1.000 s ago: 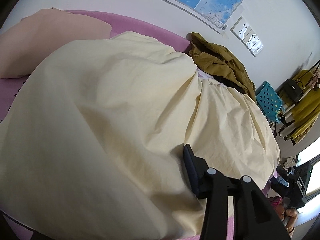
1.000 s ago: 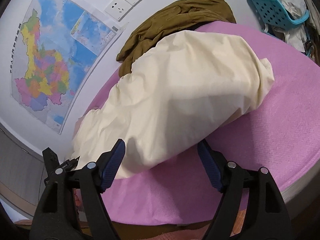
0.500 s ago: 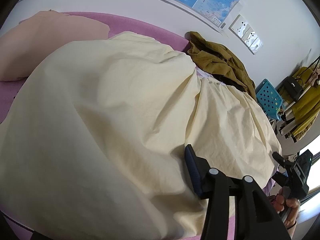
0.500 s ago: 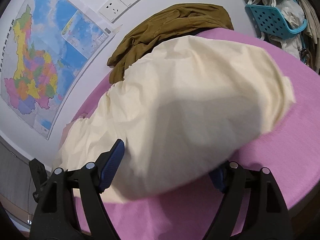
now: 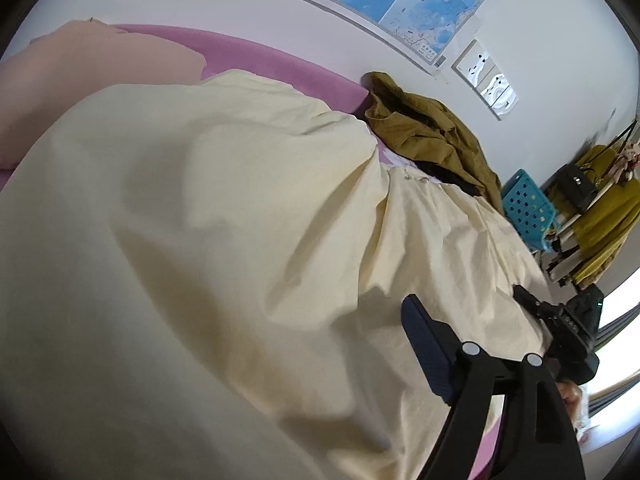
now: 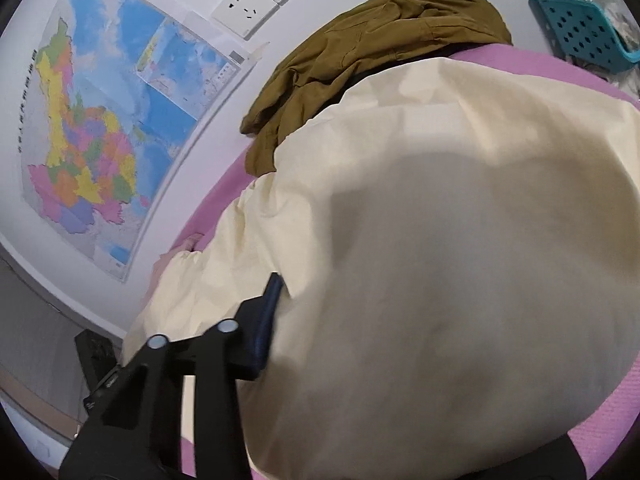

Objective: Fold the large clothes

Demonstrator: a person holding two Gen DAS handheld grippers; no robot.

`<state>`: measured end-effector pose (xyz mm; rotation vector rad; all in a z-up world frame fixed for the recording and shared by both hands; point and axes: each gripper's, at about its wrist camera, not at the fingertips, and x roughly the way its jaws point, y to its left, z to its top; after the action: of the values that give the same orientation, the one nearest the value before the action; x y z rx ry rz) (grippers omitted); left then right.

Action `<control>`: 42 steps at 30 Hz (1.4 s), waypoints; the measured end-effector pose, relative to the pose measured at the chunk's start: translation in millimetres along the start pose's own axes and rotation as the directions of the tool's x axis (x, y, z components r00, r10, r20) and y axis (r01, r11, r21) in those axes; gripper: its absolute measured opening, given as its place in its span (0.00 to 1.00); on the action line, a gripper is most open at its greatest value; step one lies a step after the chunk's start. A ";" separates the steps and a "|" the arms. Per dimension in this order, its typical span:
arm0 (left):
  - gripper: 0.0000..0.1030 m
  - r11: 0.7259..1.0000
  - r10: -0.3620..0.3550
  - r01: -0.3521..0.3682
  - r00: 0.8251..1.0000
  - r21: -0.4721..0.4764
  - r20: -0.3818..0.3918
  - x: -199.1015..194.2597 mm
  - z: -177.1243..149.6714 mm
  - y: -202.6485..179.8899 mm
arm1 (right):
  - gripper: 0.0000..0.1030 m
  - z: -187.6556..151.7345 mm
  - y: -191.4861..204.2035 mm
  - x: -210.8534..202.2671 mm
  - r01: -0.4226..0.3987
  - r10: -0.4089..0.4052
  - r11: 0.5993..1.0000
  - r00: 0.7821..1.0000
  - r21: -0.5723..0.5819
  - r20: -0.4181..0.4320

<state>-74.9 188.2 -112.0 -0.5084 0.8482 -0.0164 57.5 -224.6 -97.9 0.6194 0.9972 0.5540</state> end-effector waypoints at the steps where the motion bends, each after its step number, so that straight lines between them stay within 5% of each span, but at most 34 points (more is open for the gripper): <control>1: 0.65 1.000 0.026 -0.026 1.000 0.008 0.001 0.7 0.1 -2.2 | 0.39 -0.1 -0.8 0.1 -0.006 0.006 1.000 1.000 0.002 -0.002; 6: 0.40 0.998 0.060 -0.060 0.998 0.003 -0.010 -0.3 1.8 -0.6 | 0.46 4.7 2.7 2.5 -0.040 0.041 0.999 0.999 0.008 -0.022; 10: 0.28 0.997 0.071 -0.071 0.997 0.026 -0.005 -6.0 4.2 -5.4 | 0.18 5.2 10.2 -0.7 -0.056 0.056 0.998 0.998 -0.028 -0.012; 13: 0.20 0.996 0.074 -0.074 0.997 0.054 0.007 -12.4 7.6 -10.2 | 0.12 10.0 24.8 -12.3 -0.090 0.091 0.994 0.996 -0.063 0.014; 30: 0.12 0.981 0.038 -0.066 0.987 0.183 0.153 -72.0 54.1 -38.6 | 0.10 53.3 151.2 -51.1 -0.186 0.235 0.921 0.966 -0.343 0.107; 42: 0.12 0.969 0.128 -0.188 0.936 0.159 0.328 -127.6 124.3 -4.4 | 0.10 90.3 238.1 2.1 -0.325 0.381 0.846 0.923 -0.423 0.054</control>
<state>-69.8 264.1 49.1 -0.2533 0.5634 0.1299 104.5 -76.3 103.6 0.4576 0.6082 1.0069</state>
